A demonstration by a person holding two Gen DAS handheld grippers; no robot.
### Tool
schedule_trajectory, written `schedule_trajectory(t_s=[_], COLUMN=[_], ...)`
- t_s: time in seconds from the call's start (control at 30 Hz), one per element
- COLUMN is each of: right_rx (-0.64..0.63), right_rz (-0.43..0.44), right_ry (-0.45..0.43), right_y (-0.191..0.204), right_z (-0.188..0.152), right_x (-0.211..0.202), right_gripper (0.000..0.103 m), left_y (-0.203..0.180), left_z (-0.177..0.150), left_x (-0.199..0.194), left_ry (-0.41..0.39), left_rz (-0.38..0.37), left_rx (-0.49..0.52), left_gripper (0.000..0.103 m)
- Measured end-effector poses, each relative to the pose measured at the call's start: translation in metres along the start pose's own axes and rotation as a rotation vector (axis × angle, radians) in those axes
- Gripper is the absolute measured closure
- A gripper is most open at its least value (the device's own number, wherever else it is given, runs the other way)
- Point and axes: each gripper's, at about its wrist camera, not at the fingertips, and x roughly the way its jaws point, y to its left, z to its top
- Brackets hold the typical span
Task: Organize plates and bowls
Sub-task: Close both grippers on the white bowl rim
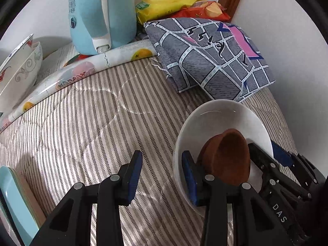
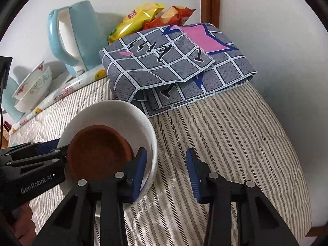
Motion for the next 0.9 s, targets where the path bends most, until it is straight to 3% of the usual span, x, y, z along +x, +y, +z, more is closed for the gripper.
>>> schedule_trajectory(t_s=[0.7,0.77,0.9], right_rx=[-0.012,-0.011,-0.017], right_rz=[-0.008,-0.003,0.022], right_ry=[0.009,0.007,-0.003], right_y=[-0.0005,-0.0004,0.0045], right_z=[0.0062,0.0059,0.0044], right_x=[0.0084,0.0084,0.0078], right_gripper=[0.063,0.07,0.084], left_y=[0.0021,-0.0007,-0.0059], left_z=[0.0029,0.0013,-0.0023], left_x=[0.0069,0.007,0.0073], left_ry=[-0.012,-0.016,-0.028], left_rz=[-0.023,-0.029,-0.052], left_rx=[-0.003,0.004,0.005], left_gripper=[0.067,0.076,0.087])
